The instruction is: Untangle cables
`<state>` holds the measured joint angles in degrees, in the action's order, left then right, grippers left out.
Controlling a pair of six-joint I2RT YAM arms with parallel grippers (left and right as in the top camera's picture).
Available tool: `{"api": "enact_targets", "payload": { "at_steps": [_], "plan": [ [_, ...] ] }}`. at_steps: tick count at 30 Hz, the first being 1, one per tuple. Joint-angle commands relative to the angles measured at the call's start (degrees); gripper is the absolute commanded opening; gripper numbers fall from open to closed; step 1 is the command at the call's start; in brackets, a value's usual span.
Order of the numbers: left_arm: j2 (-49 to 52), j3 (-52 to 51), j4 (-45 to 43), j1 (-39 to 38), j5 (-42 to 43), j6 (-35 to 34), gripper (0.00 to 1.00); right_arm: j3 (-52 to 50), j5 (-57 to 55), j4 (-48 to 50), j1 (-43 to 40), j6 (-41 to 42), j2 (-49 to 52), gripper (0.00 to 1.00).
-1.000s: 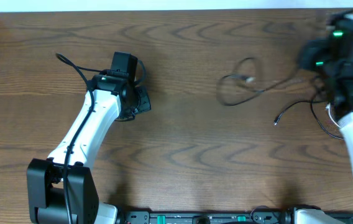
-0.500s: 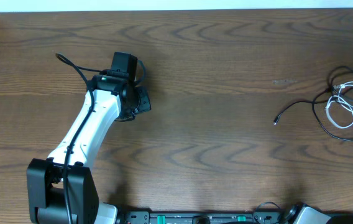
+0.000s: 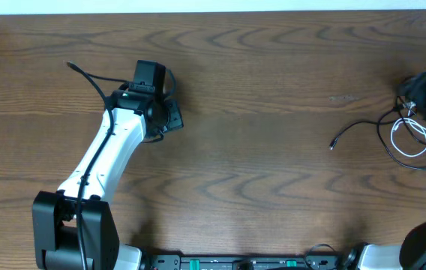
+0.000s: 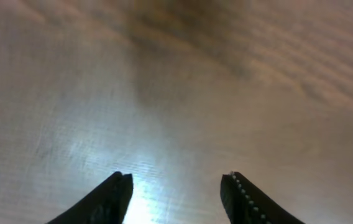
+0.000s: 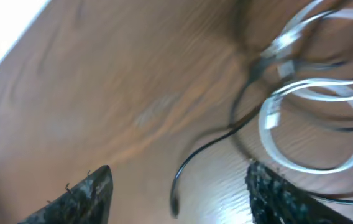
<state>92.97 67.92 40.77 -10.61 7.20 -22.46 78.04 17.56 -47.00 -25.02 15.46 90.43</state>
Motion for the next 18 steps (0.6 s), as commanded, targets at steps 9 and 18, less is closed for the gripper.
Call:
{"api": "enact_targets", "payload": {
  "at_steps": [9, 18],
  "plan": [
    [0.57, 0.66, 0.37, -6.14, -13.73, 11.26, 0.91, 0.48, -5.14, -3.63, 23.02, -15.78, 3.72, 0.99],
    [0.44, 0.66, 16.37, -2.34, -4.72, 6.49, 0.93, -0.04, -9.94, -12.46, 29.70, -10.84, 3.69, 0.99]
  ]
}}
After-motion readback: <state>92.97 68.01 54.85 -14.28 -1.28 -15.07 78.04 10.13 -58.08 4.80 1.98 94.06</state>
